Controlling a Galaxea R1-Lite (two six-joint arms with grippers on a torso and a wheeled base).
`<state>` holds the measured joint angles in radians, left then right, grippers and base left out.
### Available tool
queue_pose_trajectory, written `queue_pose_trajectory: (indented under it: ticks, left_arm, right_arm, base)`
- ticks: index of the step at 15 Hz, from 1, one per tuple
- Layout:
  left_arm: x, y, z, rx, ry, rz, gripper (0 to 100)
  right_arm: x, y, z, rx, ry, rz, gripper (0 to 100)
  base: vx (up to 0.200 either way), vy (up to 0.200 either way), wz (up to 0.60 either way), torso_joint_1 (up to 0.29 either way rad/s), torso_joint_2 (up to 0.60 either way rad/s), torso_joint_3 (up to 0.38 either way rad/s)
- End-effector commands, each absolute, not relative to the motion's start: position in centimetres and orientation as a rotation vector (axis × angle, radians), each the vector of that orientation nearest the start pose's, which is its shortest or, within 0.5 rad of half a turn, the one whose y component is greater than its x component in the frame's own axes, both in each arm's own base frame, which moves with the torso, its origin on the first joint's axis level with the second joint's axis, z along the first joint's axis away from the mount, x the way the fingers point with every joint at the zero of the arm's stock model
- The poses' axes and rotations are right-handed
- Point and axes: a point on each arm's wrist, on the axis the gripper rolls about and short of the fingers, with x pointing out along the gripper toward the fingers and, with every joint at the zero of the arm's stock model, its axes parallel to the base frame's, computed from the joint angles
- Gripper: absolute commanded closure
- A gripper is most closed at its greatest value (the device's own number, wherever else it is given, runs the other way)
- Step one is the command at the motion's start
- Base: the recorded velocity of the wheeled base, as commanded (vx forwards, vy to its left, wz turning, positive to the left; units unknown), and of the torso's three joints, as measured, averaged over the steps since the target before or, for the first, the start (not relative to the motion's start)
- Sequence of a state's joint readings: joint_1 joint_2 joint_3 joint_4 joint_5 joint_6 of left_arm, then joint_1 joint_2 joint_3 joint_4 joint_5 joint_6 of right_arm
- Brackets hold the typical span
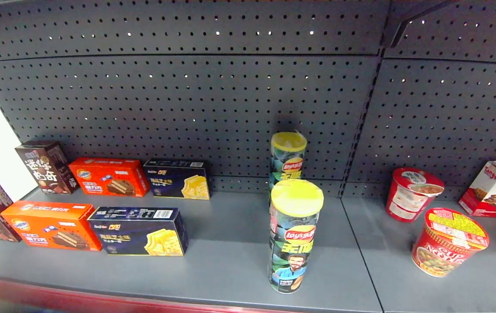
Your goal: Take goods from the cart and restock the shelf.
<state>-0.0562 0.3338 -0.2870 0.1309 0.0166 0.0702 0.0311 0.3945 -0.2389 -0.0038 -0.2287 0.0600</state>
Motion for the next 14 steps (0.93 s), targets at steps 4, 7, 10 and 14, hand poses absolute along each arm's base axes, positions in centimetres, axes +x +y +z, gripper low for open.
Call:
queue_pose_trajectory:
  ticks: [4, 7, 10, 14]
  left_arm:
    - [-3.3, 0.1, 10.5, 0.097, 0.096, -0.043, 0]
    - [-2.1, 0.1, 8.4, 0.090, 0.067, -0.048, 0]
    - [-2.1, -0.1, 8.4, 0.043, 0.052, -0.138, 0]
    - [-2.1, -0.2, 8.4, 0.037, 0.050, -0.179, 0]
  right_arm:
    - [-2.8, -0.2, 9.5, 0.012, -0.043, -0.095, 0]
    - [-2.5, -0.2, 8.4, -0.011, -0.044, -0.103, 0]
    - [-2.5, -0.2, 8.4, -0.018, -0.042, -0.097, 0]
    - [-2.5, -0.2, 8.4, -0.017, -0.044, -0.082, 0]
  base:
    - [0.000, 0.000, 0.00, 0.000, 0.00, 0.000]
    - [0.000, 0.000, 0.00, 0.000, 0.00, 0.000]
    - [0.000, 0.000, 0.00, 0.000, 0.00, 0.000]
    - [0.000, 0.000, 0.00, 0.000, 0.00, 0.000]
